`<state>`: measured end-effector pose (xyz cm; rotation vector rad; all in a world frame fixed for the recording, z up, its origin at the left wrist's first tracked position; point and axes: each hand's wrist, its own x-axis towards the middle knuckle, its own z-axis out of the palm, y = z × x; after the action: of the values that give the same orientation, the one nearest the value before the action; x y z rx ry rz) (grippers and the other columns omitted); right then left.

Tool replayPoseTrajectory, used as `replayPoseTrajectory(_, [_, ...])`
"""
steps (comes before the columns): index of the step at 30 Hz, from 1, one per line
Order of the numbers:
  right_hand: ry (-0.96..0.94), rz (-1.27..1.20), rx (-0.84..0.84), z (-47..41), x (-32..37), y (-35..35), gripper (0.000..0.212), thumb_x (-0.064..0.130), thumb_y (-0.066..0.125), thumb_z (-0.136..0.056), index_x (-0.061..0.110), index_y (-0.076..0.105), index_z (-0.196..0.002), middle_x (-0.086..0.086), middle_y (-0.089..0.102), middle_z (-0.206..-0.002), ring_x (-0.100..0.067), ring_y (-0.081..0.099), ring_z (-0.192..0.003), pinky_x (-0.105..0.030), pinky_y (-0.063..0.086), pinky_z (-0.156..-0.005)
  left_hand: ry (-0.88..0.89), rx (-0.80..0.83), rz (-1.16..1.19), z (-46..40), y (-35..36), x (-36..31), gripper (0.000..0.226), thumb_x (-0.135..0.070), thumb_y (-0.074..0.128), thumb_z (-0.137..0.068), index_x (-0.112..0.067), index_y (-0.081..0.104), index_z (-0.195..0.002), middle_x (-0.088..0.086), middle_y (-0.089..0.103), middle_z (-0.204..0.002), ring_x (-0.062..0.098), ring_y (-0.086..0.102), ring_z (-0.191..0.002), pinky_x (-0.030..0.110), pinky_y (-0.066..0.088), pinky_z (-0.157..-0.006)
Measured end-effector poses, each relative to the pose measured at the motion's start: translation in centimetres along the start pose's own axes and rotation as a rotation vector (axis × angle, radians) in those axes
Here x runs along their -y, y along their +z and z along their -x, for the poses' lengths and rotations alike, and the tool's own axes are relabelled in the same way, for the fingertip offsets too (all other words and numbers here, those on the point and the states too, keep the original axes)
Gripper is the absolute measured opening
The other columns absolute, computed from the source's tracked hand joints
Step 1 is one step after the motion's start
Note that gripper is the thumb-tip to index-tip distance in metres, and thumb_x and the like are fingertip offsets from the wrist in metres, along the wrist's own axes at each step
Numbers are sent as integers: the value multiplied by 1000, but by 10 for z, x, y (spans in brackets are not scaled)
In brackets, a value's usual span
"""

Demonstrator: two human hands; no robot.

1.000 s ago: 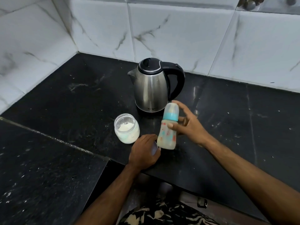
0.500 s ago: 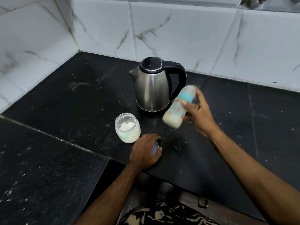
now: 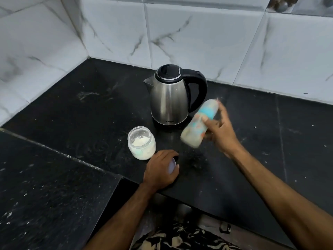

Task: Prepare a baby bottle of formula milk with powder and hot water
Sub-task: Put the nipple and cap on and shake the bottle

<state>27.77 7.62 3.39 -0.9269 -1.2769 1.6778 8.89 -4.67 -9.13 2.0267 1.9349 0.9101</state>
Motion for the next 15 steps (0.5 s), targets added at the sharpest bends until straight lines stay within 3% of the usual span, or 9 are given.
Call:
replayPoseTrajectory(3, [86, 250, 295, 18, -11, 4, 78, 18, 74, -76, 35, 35, -141, -12, 73, -107, -28, 72, -98, -37, 60, -70, 17, 33, -2, -2, -1, 1, 41, -42, 61, -83, -18, 66, -116, -5, 67, -115, 14, 60, -105, 24, 44, -93])
replayPoseTrajectory(4, [67, 248, 288, 16, -10, 4, 78, 18, 74, -75, 35, 35, -141, -12, 73, -107, -27, 73, -98, -38, 60, -71, 16, 23, -1, -1, -1, 0, 41, -41, 61, -83, -17, 66, -116, -5, 67, -114, 14, 60, -104, 24, 44, -93])
replayPoseTrajectory(8, [-35, -25, -43, -6, 4, 0, 76, 26, 73, -75, 34, 34, -140, -2, 75, -100, -22, 73, -92, -37, 59, -63, -1, -24, -1, 1, -1, -3, 40, -40, 62, -82, -18, 68, -115, -6, 67, -116, 13, 60, -108, 23, 43, -96])
replayPoseTrajectory(10, [-38, -16, 14, -3, 3, 1, 77, 24, 71, -77, 32, 31, -143, -4, 74, -101, -20, 73, -91, -34, 59, -62, 2, -10, -5, 0, -1, -2, 40, -40, 61, -82, -18, 68, -115, -5, 67, -116, 13, 59, -107, 23, 42, -96])
replayPoseTrajectory(13, [58, 236, 302, 17, -7, 9, 79, 16, 72, -75, 32, 33, -141, -8, 72, -104, -20, 73, -93, -30, 58, -66, -4, 40, -18, -1, 0, 1, 44, -42, 63, -81, -18, 66, -118, -6, 67, -116, 14, 60, -106, 23, 42, -93])
replayPoseTrajectory(15, [58, 252, 315, 17, -8, 8, 78, 16, 74, -75, 32, 35, -141, -9, 73, -104, -22, 73, -94, -32, 59, -68, -6, 38, -11, 0, 0, 1, 43, -41, 63, -81, -18, 66, -117, -6, 67, -117, 14, 60, -106, 22, 42, -94])
